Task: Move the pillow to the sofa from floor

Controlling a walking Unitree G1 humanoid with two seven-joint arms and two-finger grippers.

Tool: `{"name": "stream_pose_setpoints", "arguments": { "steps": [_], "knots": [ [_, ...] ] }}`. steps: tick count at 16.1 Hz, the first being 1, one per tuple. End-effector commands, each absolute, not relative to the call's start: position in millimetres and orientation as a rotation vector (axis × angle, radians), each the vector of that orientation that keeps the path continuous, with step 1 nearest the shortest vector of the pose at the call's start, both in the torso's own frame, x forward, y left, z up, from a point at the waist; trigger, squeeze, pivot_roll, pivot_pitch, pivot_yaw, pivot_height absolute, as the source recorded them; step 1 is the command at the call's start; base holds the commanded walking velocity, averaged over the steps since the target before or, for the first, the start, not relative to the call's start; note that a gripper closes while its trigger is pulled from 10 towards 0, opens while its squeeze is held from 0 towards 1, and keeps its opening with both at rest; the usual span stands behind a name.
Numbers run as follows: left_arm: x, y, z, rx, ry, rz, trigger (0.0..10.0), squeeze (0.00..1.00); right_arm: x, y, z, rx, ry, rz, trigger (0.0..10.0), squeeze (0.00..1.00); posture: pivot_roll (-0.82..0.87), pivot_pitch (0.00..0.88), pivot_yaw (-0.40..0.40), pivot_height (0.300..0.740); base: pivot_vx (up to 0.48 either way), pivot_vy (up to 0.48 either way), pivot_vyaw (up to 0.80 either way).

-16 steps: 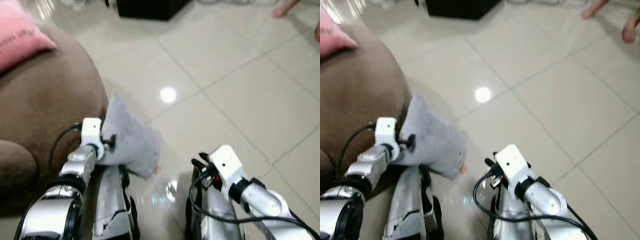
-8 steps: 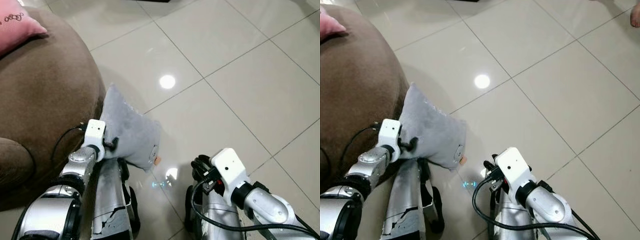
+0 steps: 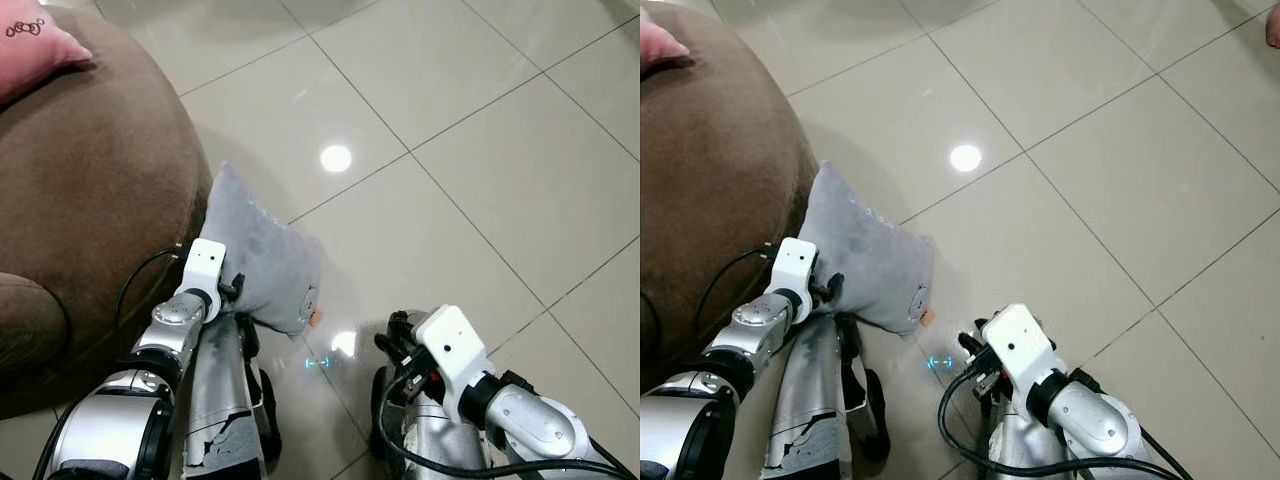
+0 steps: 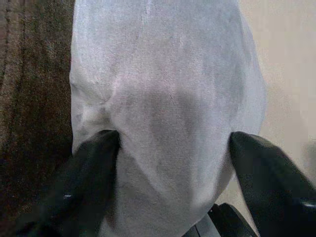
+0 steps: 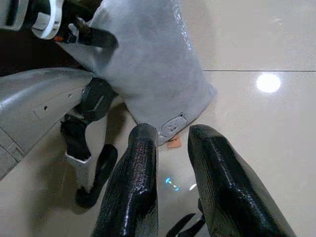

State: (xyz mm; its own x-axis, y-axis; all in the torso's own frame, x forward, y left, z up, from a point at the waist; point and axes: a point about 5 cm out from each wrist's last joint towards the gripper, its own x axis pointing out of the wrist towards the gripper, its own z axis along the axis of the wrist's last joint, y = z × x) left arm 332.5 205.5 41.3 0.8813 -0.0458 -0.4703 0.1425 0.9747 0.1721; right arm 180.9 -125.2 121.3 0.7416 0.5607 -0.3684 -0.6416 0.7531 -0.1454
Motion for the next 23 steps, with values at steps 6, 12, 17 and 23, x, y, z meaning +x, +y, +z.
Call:
{"name": "stream_pose_setpoints", "arguments": {
  "steps": [6,12,17,23],
  "knots": [
    [325,202,31,0.149,0.514,-0.111,0.0,0.0,176,-123,118,-0.257,0.326,0.661,10.0,0.0,-0.12,0.377,0.014,0.546,0.0,0.0,0.0],
    [326,199,31,0.122,0.515,-0.127,0.0,0.0,177,-123,117,-0.267,0.323,0.663,10.0,0.0,-0.11,0.369,0.015,0.546,0.0,0.0,0.0],
    [324,196,29,0.095,0.518,-0.151,0.0,0.0,176,-123,115,-0.271,0.326,0.667,10.0,0.0,-0.11,0.365,0.014,0.546,0.0,0.0,0.0],
    [325,189,29,0.042,0.512,-0.185,0.0,0.0,178,-121,112,-0.273,0.319,0.67,10.0,0.0,-0.11,0.341,0.02,0.546,0.0,0.0,0.0]
  ]
}}
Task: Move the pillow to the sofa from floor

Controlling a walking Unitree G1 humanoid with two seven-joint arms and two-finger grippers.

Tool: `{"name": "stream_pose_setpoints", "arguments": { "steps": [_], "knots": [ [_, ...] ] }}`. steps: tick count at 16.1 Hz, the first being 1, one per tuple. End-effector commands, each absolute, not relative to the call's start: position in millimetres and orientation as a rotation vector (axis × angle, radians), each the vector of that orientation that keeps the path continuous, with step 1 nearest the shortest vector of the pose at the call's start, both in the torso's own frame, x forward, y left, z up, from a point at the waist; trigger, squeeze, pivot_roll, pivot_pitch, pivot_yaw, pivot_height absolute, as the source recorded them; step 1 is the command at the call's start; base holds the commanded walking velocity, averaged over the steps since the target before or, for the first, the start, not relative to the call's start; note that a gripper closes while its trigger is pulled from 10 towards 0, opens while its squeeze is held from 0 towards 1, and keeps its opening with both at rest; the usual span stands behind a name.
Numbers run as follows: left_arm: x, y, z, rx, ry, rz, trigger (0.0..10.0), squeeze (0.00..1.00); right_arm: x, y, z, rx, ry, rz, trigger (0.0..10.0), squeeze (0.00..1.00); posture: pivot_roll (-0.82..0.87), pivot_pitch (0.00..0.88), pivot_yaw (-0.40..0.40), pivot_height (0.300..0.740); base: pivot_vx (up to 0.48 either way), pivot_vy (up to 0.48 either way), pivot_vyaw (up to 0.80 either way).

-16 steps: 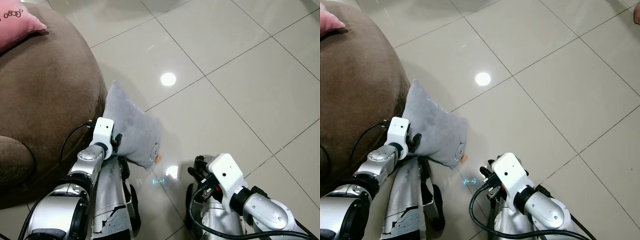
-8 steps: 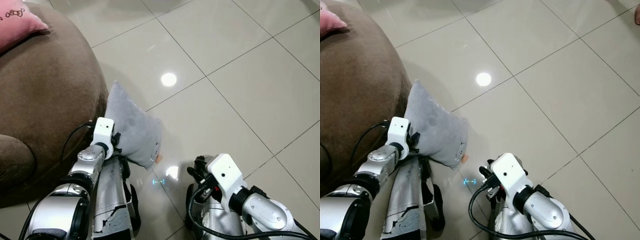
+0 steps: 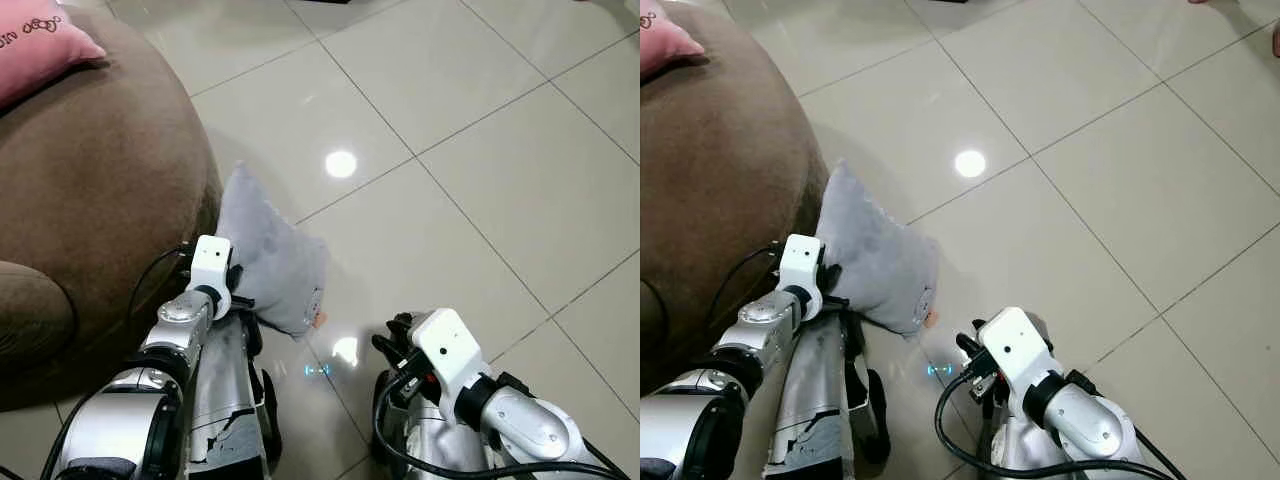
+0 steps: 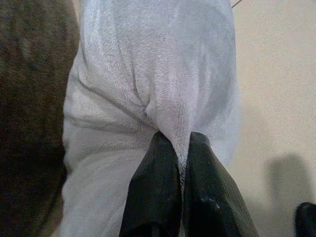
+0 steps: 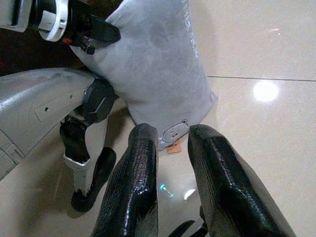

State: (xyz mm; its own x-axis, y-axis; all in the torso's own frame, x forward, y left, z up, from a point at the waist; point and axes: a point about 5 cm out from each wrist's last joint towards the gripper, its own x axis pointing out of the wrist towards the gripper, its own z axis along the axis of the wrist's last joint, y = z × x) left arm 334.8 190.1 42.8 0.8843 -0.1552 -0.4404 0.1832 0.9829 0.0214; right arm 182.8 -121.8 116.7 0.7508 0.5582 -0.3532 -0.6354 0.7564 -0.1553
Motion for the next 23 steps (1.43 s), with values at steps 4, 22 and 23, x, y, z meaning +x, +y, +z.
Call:
{"name": "stream_pose_setpoints", "arguments": {
  "steps": [4,22,23],
  "knots": [
    [334,173,42,-0.076,0.416,-0.261,0.0,0.0,189,-125,108,-0.266,0.283,0.603,10.0,0.0,-0.1,0.242,0.043,0.546,0.0,0.0,0.0],
    [288,111,194,-0.127,-0.256,-0.383,10.0,0.0,245,-164,167,-0.05,-0.031,0.135,10.0,0.0,-0.04,0.0,0.014,0.646,0.0,0.0,0.0],
    [287,114,193,-0.134,-0.241,-0.377,10.0,0.0,245,-165,167,-0.051,-0.03,0.133,10.0,0.0,-0.04,0.0,0.014,0.651,0.0,0.0,0.0]
  ]
}}
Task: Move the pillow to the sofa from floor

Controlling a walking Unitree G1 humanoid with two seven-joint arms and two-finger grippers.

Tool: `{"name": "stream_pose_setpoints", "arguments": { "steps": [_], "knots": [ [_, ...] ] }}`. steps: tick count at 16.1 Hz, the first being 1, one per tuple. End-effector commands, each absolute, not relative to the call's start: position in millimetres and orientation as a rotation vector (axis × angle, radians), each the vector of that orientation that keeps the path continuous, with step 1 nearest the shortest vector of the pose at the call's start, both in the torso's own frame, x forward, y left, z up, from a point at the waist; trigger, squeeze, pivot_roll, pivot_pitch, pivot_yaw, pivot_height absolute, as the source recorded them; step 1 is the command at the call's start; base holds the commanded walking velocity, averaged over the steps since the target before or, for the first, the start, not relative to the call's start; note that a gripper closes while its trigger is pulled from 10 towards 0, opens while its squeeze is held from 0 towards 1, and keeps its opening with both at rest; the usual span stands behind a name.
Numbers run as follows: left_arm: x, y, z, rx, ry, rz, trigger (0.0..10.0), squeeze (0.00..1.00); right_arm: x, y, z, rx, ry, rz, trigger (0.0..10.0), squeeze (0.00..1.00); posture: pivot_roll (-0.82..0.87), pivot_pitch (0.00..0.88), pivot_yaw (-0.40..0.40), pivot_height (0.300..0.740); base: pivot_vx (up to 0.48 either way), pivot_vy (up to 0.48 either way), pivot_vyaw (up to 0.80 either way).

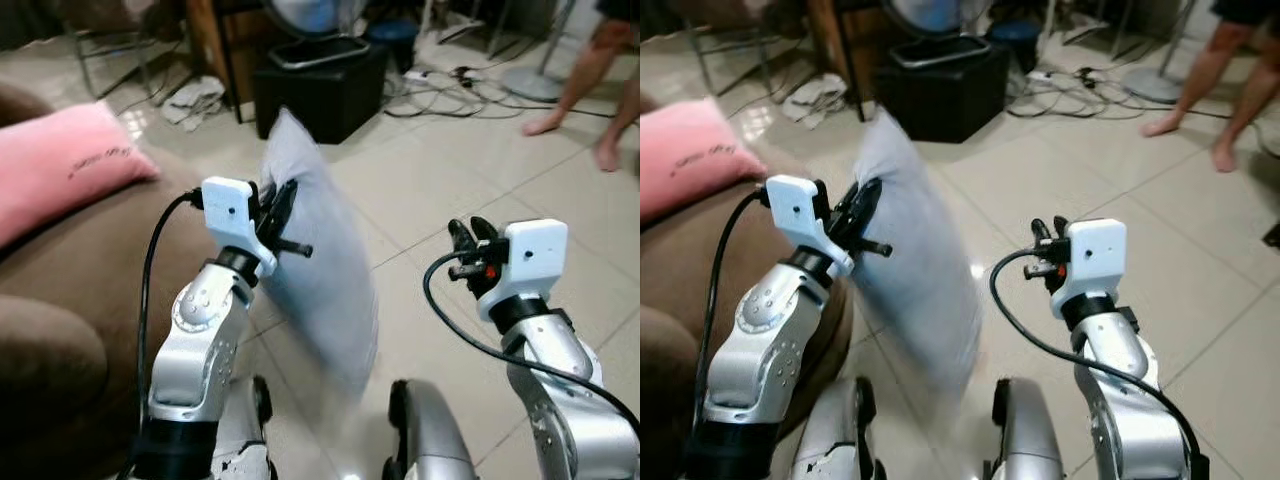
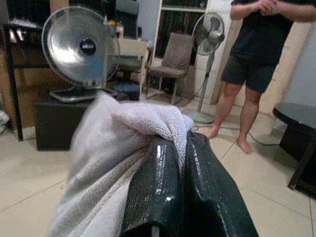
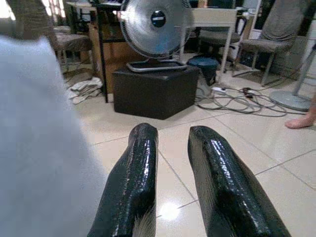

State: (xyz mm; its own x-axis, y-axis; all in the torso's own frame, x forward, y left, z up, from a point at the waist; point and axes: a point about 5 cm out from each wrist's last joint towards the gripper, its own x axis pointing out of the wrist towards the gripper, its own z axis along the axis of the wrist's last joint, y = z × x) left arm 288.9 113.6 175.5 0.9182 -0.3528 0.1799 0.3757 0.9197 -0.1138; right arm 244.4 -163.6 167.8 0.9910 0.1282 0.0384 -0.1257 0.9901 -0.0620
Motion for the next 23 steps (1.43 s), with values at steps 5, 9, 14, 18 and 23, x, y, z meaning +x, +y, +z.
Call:
{"name": "stream_pose_setpoints", "arguments": {
  "steps": [5,9,14,18,23],
  "knots": [
    [279,123,179,-0.128,-0.181,-0.322,10.0,0.0,254,-167,171,-0.036,-0.034,0.125,10.0,0.0,-0.04,0.004,-0.009,0.696,0.0,0.0,0.0],
    [282,116,179,-0.105,-0.165,-0.322,10.0,0.0,250,-172,169,-0.058,-0.016,0.111,10.0,0.0,-0.06,0.01,0.003,0.736,0.0,0.0,0.0],
    [281,107,181,-0.084,-0.191,-0.361,10.0,0.0,249,-174,161,-0.048,0.021,0.102,10.0,0.0,-0.07,0.012,0.0,0.74,0.0,0.0,0.0],
    [285,109,179,-0.02,-0.188,-0.354,10.0,0.0,247,-178,154,-0.067,0.053,0.065,10.0,0.0,-0.07,0.017,0.004,0.74,0.0,0.0,0.0],
    [288,106,181,0.013,-0.198,-0.364,10.0,0.0,245,-172,154,-0.125,0.053,0.115,10.0,0.0,-0.06,0.016,0.01,0.74,0.283,0.0,0.32]
  ]
}}
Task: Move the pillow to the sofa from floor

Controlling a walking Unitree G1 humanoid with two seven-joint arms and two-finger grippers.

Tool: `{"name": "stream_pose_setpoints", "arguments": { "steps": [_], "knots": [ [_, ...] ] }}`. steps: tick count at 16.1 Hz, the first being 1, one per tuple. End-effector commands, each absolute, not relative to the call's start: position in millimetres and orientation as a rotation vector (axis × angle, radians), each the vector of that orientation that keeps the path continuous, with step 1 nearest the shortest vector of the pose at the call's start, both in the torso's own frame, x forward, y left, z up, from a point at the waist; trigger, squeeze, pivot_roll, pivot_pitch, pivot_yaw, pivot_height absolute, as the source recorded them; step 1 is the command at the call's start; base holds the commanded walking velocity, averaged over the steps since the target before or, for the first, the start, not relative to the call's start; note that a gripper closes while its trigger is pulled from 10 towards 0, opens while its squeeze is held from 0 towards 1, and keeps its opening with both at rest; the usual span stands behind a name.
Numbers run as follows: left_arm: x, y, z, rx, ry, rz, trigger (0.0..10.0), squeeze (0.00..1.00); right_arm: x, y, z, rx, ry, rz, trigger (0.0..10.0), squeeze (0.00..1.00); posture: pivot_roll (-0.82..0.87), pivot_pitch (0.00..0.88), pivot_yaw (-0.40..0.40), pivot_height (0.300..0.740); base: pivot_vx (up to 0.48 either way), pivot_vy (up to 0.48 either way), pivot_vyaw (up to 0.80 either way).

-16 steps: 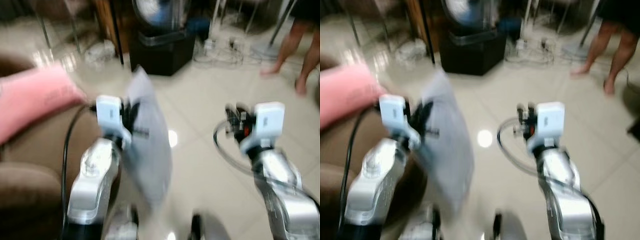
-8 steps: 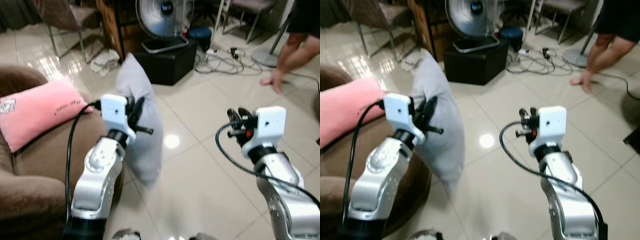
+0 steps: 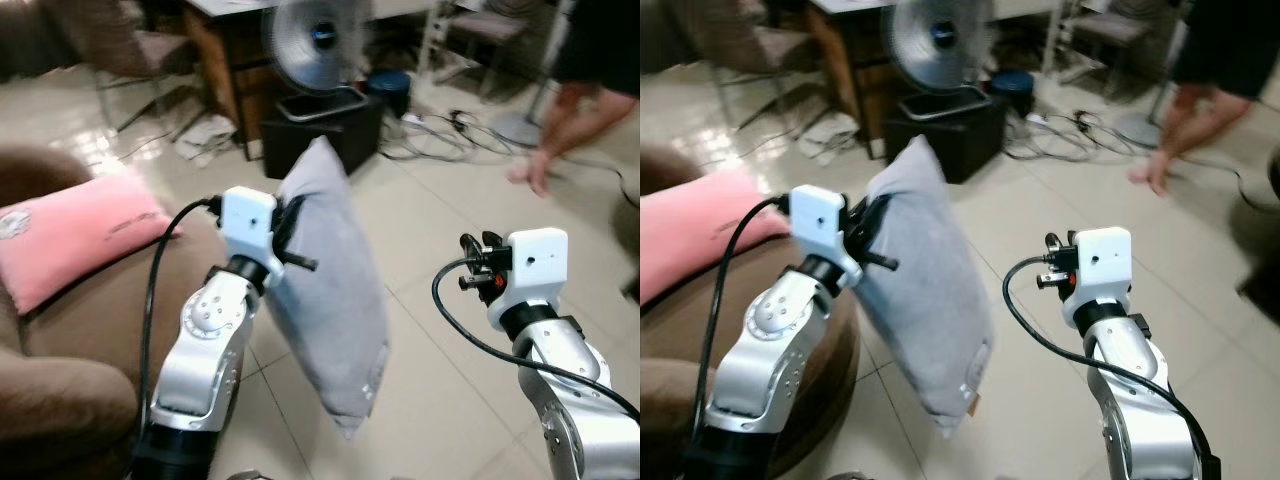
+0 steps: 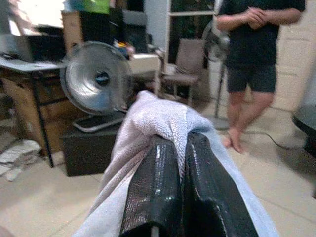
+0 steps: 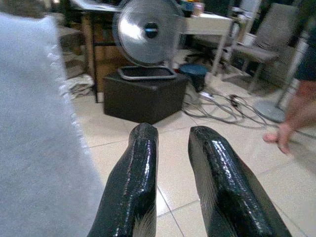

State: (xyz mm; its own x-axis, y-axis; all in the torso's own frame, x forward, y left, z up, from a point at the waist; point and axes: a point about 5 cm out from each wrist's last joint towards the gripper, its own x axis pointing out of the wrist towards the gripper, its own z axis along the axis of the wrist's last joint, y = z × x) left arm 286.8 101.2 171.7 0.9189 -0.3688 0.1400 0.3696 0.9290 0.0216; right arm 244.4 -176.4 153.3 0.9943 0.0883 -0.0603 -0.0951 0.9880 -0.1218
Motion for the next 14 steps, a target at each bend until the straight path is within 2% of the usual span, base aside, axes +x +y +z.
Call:
{"name": "stream_pose_setpoints", "arguments": {
  "steps": [1,14],
  "knots": [
    [288.1,105.7,181.1,0.013,-0.198,-0.365,10.0,0.0,244.9,-171.8,153.5,-0.125,0.053,0.115,10.0,0.0,-0.06,0.016,0.009,0.74,0.3,0.0,0.8],
    [290.6,107.5,181.1,0.013,-0.209,-0.351,10.0,0.0,244.2,-163.9,143.8,-0.165,0.086,0.221,10.0,0.0,-0.05,0.0,0.001,0.74,0.299,0.0,0.8]
  ]
}}
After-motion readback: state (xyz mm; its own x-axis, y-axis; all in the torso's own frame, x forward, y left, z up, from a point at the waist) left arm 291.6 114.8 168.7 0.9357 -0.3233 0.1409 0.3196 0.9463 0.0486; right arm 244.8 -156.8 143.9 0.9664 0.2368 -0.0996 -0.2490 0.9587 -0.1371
